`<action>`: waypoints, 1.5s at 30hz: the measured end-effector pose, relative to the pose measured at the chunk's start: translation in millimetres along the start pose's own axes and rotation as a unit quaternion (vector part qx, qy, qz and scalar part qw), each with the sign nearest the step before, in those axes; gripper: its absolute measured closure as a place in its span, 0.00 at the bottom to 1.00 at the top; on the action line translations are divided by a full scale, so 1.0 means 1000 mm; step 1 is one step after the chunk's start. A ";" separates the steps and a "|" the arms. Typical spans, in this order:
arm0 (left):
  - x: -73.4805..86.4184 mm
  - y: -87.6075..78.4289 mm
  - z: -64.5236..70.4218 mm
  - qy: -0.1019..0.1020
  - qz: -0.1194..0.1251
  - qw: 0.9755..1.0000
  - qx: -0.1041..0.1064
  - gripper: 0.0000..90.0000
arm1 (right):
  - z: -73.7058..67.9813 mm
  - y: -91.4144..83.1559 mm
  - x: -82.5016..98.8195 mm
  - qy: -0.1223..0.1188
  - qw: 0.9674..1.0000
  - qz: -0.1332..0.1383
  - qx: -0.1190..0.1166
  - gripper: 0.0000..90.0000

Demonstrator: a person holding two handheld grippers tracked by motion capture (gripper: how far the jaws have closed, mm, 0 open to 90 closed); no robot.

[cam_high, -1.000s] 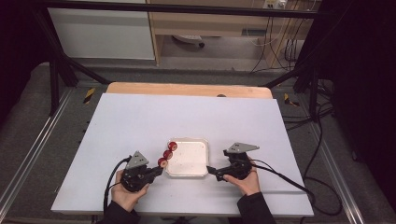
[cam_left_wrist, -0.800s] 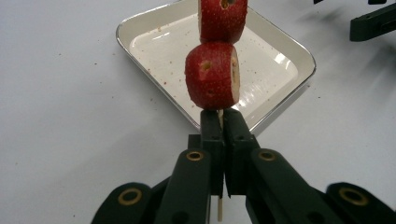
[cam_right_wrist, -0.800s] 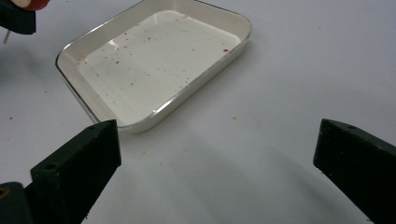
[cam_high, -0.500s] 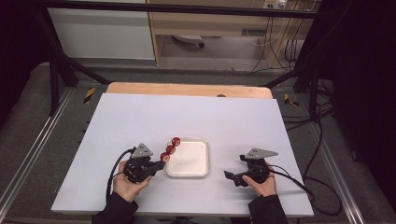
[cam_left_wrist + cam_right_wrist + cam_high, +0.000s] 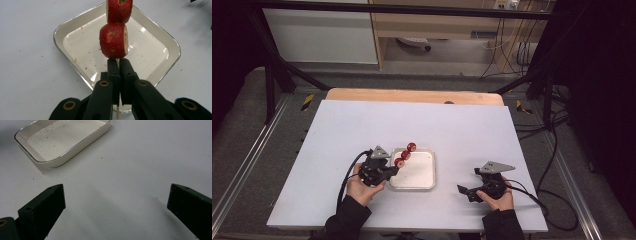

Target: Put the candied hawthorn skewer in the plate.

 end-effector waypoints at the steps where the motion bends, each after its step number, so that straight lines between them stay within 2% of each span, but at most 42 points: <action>1: -0.001 0.002 0.001 0.001 -0.005 1.000 0.002 0.98 | 0.000 -0.001 0.000 -0.001 1.000 -0.001 0.001 0.02; 3: -0.003 0.007 0.004 0.004 -0.016 1.000 0.004 0.98 | 0.000 -0.001 0.001 -0.005 1.000 -0.001 0.002 0.02; 7: -0.004 0.018 0.008 0.008 -0.034 0.999 -0.005 0.98 | 0.001 -0.002 0.001 -0.004 1.000 -0.001 0.003 0.02; 12: -0.003 0.028 0.013 0.014 -0.063 0.998 -0.011 0.98 | 0.000 -0.004 0.000 -0.001 1.000 0.003 0.001 0.02; 18: 0.000 0.038 0.014 0.010 -0.088 0.996 -0.025 0.98 | 0.000 -0.006 0.000 -0.002 1.000 0.004 0.000 0.02; 22: -0.002 0.038 0.012 0.006 -0.089 0.996 -0.028 0.98 | 0.000 -0.006 -0.001 -0.002 1.000 0.006 0.000 0.02; 31: -0.001 0.037 0.013 0.012 -0.085 0.996 -0.029 0.95 | 0.000 -0.006 0.000 0.000 1.000 0.005 -0.001 0.02; 34: 0.000 0.032 0.012 0.015 -0.077 0.997 -0.026 0.90 | 0.001 -0.006 0.000 -0.002 1.000 0.007 0.001 0.02; 37: 0.001 0.022 0.009 0.021 -0.059 0.998 -0.015 0.80 | 0.000 -0.006 0.000 0.001 1.000 0.005 0.001 0.02; 40: 0.003 0.009 0.004 0.030 -0.041 0.999 0.004 0.63 | 0.001 -0.006 0.000 -0.001 1.000 0.006 0.002 0.02; 45: 0.015 -0.010 -0.007 0.039 -0.026 0.999 0.021 0.44 | 0.001 -0.006 0.000 -0.001 1.000 0.004 0.003 0.02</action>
Point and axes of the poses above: each handheld gripper's, and its own axes: y roughly forward along the jaws, x roughly out of its underside, z roughly to its right, the point moved 5 cm from there along y, roughly forward along the jaws, and after that the axes turned 3 degrees about y, right-handed, at the moved point
